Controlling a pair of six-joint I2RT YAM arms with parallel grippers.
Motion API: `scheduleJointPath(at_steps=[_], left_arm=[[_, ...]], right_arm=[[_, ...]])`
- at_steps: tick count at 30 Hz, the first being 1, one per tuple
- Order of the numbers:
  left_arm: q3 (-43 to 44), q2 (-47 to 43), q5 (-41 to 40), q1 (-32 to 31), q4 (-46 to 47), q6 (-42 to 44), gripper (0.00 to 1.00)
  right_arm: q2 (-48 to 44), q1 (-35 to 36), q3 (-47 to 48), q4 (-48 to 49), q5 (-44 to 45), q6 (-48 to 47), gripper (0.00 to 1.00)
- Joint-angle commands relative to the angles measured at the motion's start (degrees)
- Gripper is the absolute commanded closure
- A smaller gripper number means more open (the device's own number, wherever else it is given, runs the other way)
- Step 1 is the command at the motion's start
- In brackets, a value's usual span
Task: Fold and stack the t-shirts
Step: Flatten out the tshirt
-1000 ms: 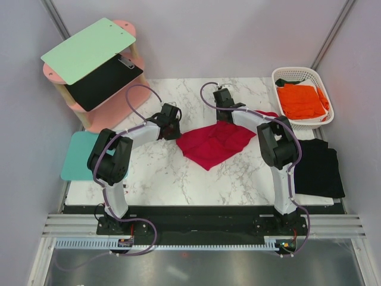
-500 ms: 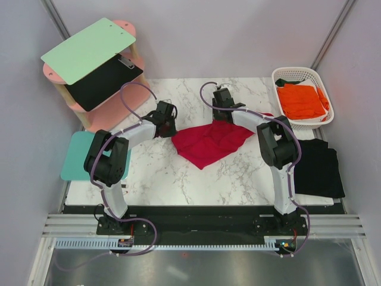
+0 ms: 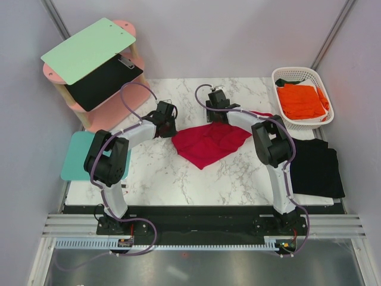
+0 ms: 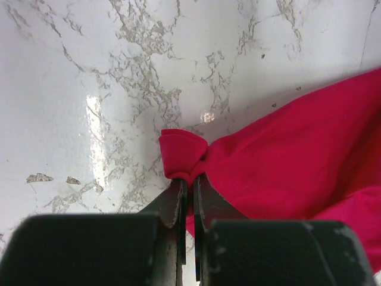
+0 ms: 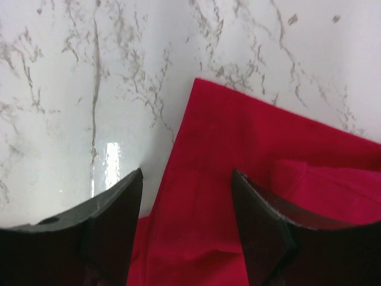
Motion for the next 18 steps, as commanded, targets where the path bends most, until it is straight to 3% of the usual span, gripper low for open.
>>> scheduleJointPath(at_steps=[1, 6, 8, 10, 14, 18], left_arm=[[1.5, -2.8, -1.2, 0.2, -0.4, 2.0, 0.98], [2.0, -3.2, -1.9, 0.2, -1.1, 2.3, 0.98], [2.2, -3.6, -2.3, 0.2, -1.7, 2.6, 0.98], [2.4, -3.9, -3.1, 0.3, -2.2, 2.9, 0.98], [2.5, -5.2, -4.6, 0.5, -3.3, 3.6, 0.98], [2.7, -6.8, -5.7, 1.0, -4.0, 4.3, 0.98]], right_arm=[[1.5, 0.2, 3.3, -4.0, 4.3, -0.3, 0.32], [3.6, 0.3, 5.8, -8.8, 8.8, 0.0, 0.36], [4.5, 0.3, 6.2, -9.5, 9.1, 0.0, 0.62], [5.2, 0.3, 6.8, -9.7, 9.4, 0.2, 0.97], [3.8, 0.2, 6.2, -8.9, 9.4, 0.0, 1.0], [-3.2, 0.3, -1.4, -2.4, 7.9, -0.2, 1.0]])
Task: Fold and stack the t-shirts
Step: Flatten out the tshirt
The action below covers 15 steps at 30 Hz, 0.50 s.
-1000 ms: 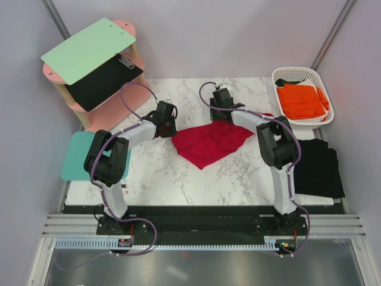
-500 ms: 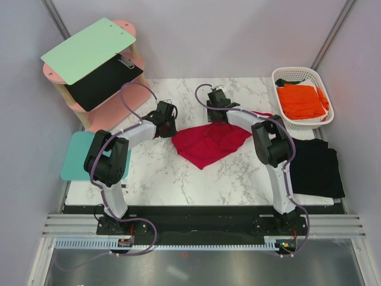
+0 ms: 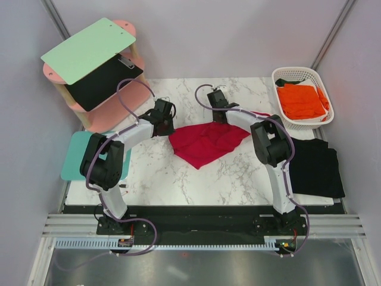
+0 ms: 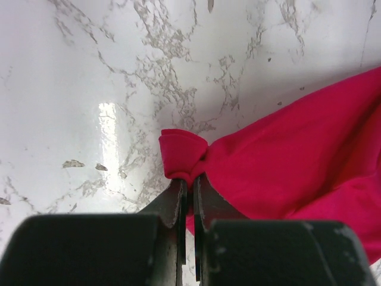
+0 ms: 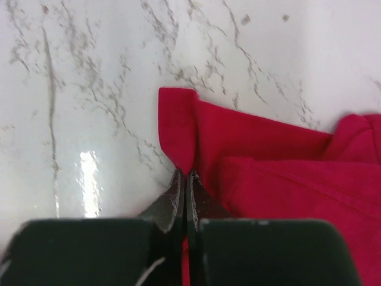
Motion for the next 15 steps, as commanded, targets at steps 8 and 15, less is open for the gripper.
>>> scheduleJointPath(at_steps=[8, 15], left_arm=[[5.2, -7.4, -5.4, 2.0, -3.4, 4.4, 0.98], [6.3, -13.6, -5.9, 3.4, -4.9, 4.6, 0.98]], right_arm=[[-26.5, 0.0, -19.4, 15.6, 0.4, 0.1, 1.0], [-38.9, 0.0, -23.8, 17.4, 0.4, -0.3, 1.0]])
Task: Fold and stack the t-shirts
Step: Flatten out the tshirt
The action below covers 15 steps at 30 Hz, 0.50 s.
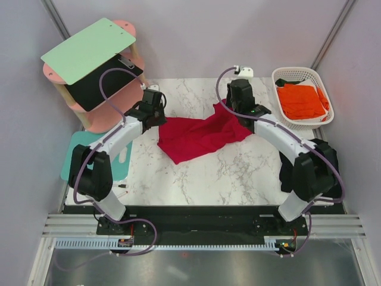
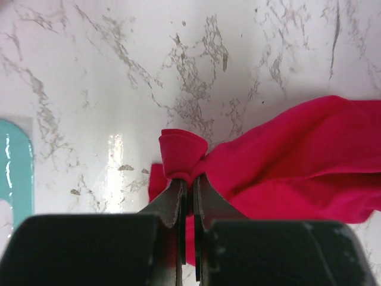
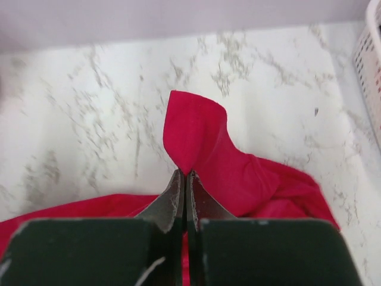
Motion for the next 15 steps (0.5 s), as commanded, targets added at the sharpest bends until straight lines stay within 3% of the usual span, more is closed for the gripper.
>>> scheduleJointPath(at_steps=[1, 9, 15], left_arm=[[2.7, -6.9, -2.3, 0.8, -1.3, 2.0, 0.98], [1.4, -9.6, 0.4, 1.0, -6.7, 1.1, 0.98], [-7.2, -7.0, 2.3, 1.0, -7.0, -3.1, 0.98]], right_arm=[[-8.6, 0.0, -2.7, 4.2, 0.3, 0.1, 1.0], [-20.7, 0.0, -16.5, 3.9, 3.7, 2.4, 1.0], [-26.4, -0.1, -26.7, 1.0, 6.1, 6.9, 1.0]])
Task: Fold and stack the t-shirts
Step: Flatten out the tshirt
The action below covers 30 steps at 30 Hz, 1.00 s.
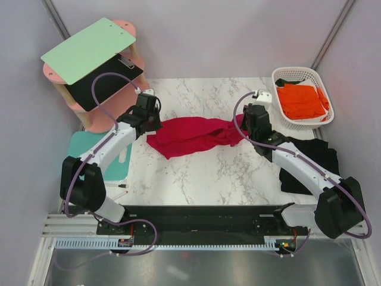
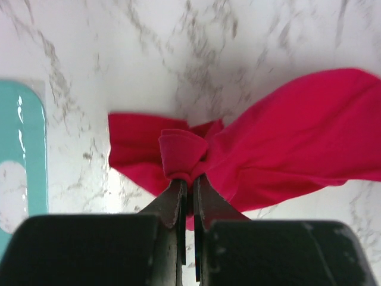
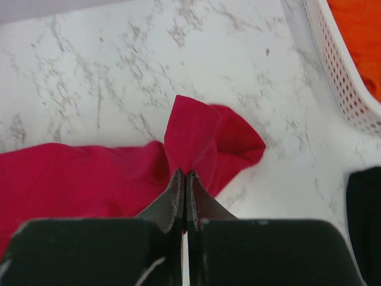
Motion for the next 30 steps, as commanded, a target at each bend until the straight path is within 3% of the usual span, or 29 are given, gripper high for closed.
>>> scheduleJointPath(at_steps=[1, 5, 7, 10, 12, 14, 20, 21, 22, 24, 30], left_arm=[[-6.4, 2.8, 1.3, 0.2, -2.3, -3.5, 0.98], [-6.5, 6.2, 2.7, 0.8, -0.9, -2.8, 0.91], [-4.0, 8.6, 3.3, 1.3, -0.5, -2.6, 0.77], [0.8, 13.2, 3.8, 2.2, 0.2, -2.4, 0.71], [3.5, 16.3, 4.5, 2.9, 0.7, -2.4, 0.76], [7.6, 19.3, 4.6, 3.6, 1.2, -2.1, 0.95], [14.4, 23.4, 6.5, 5.9, 1.1, -2.1, 0.98], [15.7, 24.9, 7.6, 6.4, 1.0, -2.0, 0.8], [16.2, 25.8, 8.7, 6.9, 0.7, -1.9, 0.49], [17.2, 27.2, 9.2, 7.9, -0.4, -1.9, 0.15], [10.7, 24.4, 7.9, 8.4, 1.2, -1.8, 0.11]], right_arm=[[-4.7, -0.2, -6.8, -1.7, 3.0, 4.0, 1.0], [-5.7, -0.1, -8.3, -0.9, 2.2, 4.4, 1.0], [-4.2, -0.1, -7.4, -1.0, 1.9, 4.2, 1.0], [-1.5, -0.1, -5.0, -0.5, 1.8, 3.7, 1.0], [0.4, -0.1, -3.5, 0.1, 1.5, 3.7, 1.0], [1.8, -0.1, -2.5, 0.6, 0.8, 3.9, 1.0], [5.9, -0.2, -1.5, 1.6, -0.7, 4.9, 1.0], [6.7, -0.1, -1.5, 1.7, -1.1, 4.9, 1.0], [7.1, -0.2, -1.4, 1.5, -1.3, 5.1, 1.0], [8.2, -0.2, -1.3, 1.6, -1.7, 5.5, 1.0], [9.5, -0.2, -1.1, 1.5, -2.9, 5.5, 1.0]])
